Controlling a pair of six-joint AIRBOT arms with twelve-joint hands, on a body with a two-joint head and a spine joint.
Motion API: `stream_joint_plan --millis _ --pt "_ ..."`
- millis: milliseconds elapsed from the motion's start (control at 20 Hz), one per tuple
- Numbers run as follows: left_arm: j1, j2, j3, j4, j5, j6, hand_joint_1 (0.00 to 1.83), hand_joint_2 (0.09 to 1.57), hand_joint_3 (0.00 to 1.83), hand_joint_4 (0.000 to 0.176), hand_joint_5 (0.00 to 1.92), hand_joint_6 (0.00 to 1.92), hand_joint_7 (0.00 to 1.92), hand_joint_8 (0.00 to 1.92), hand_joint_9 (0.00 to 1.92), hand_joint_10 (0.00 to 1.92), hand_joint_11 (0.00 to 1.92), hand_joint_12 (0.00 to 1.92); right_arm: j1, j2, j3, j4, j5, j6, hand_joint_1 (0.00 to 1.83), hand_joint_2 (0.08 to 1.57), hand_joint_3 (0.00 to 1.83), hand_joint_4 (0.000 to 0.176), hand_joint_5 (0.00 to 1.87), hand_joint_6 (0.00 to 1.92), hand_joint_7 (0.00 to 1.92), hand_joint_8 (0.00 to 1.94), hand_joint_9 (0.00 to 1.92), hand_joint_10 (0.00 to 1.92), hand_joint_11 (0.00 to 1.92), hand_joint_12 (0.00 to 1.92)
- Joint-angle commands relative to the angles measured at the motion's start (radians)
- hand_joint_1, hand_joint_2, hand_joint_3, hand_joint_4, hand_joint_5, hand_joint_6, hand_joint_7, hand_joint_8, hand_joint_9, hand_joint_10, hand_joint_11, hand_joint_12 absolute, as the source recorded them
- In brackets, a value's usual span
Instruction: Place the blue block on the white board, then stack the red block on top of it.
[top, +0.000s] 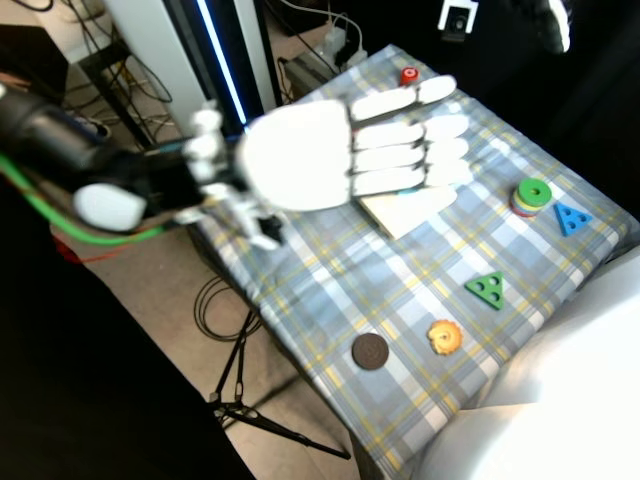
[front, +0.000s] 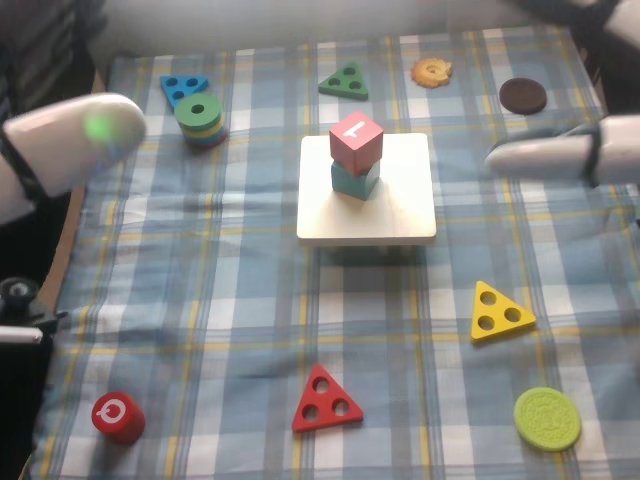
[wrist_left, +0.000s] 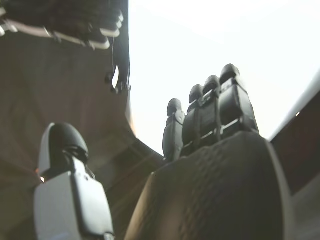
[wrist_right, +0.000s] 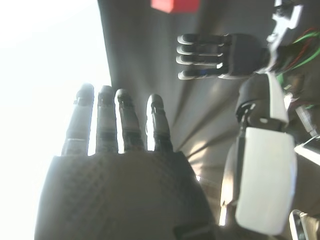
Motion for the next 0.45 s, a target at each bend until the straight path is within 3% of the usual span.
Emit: stream_joint_plan --millis 0,50,100,150,200,250,300,350,400 --pt "-0.004 0.001 0.011 -0.012 -0.172 -0.031 0.59 0.87 0.00 0.094 0.06 0.00 0.19 0.01 0.16 0.00 0.09 0.23 -0.006 -0.001 -0.009 0.054 0.207 0.003 0.58 0.99 0.00 0.176 0.00 0.00 0.00 0.00 0.00 0.00 0.00 0.00" --pt "-0.004 -0.003 0.016 -0.007 -0.204 -0.052 0.33 0.99 0.00 0.022 0.10 0.01 0.29 0.01 0.28 0.01 0.08 0.57 -0.034 0.002 -0.020 0.095 0.271 -0.005 0.61 1.05 0.01 0.158 0.02 0.00 0.05 0.00 0.01 0.00 0.00 0.00" --pt "-0.004 -0.007 0.020 0.000 -0.232 -0.068 0.14 1.10 0.00 0.006 0.07 0.00 0.30 0.00 0.29 0.00 0.01 0.76 -0.062 0.004 -0.033 0.133 0.331 -0.017 0.61 1.10 0.01 0.133 0.04 0.00 0.10 0.01 0.08 0.01 0.07 0.03" --pt "-0.007 -0.013 0.025 0.009 -0.257 -0.090 0.13 1.13 0.00 0.009 0.09 0.01 0.29 0.00 0.29 0.00 0.00 0.72 -0.086 0.007 -0.047 0.156 0.378 -0.027 0.61 1.13 0.00 0.096 0.07 0.00 0.20 0.01 0.24 0.02 0.21 0.09" --pt "-0.010 -0.031 0.046 0.030 -0.298 -0.165 0.19 1.18 0.00 0.030 0.45 0.03 0.32 0.00 0.28 0.00 0.05 0.57 -0.107 0.024 -0.075 0.171 0.447 -0.065 0.44 1.22 0.01 0.107 0.00 0.00 0.08 0.00 0.24 0.00 0.26 0.10" --pt "-0.010 -0.033 0.049 0.031 -0.304 -0.172 0.19 1.18 0.00 0.030 0.45 0.03 0.32 0.00 0.28 0.00 0.05 0.57 -0.107 0.026 -0.080 0.170 0.455 -0.073 0.44 1.22 0.01 0.107 0.00 0.00 0.08 0.00 0.24 0.00 0.26 0.10" --pt "-0.010 -0.035 0.051 0.032 -0.334 -0.179 0.05 1.32 0.01 0.092 0.37 0.03 0.19 0.00 0.21 0.00 0.00 0.45 -0.107 0.039 -0.099 0.165 0.490 -0.109 0.33 1.26 0.02 0.170 0.00 0.00 0.01 0.00 0.05 0.00 0.05 0.02" --pt "-0.012 -0.032 0.047 0.032 -0.352 -0.189 0.05 1.32 0.01 0.092 0.37 0.03 0.19 0.00 0.21 0.00 0.00 0.45 -0.107 0.054 -0.119 0.161 0.526 -0.145 0.33 1.26 0.02 0.170 0.00 0.00 0.01 0.00 0.05 0.00 0.05 0.02" --pt "-0.042 -0.028 0.047 0.050 -0.352 -0.180 0.01 1.30 0.00 0.123 0.26 0.01 0.10 0.01 0.14 0.01 0.00 0.18 -0.106 0.077 -0.153 0.156 0.526 -0.183 0.20 1.35 0.01 0.015 0.39 0.17 0.01 0.00 0.01 0.00 0.01 0.00"
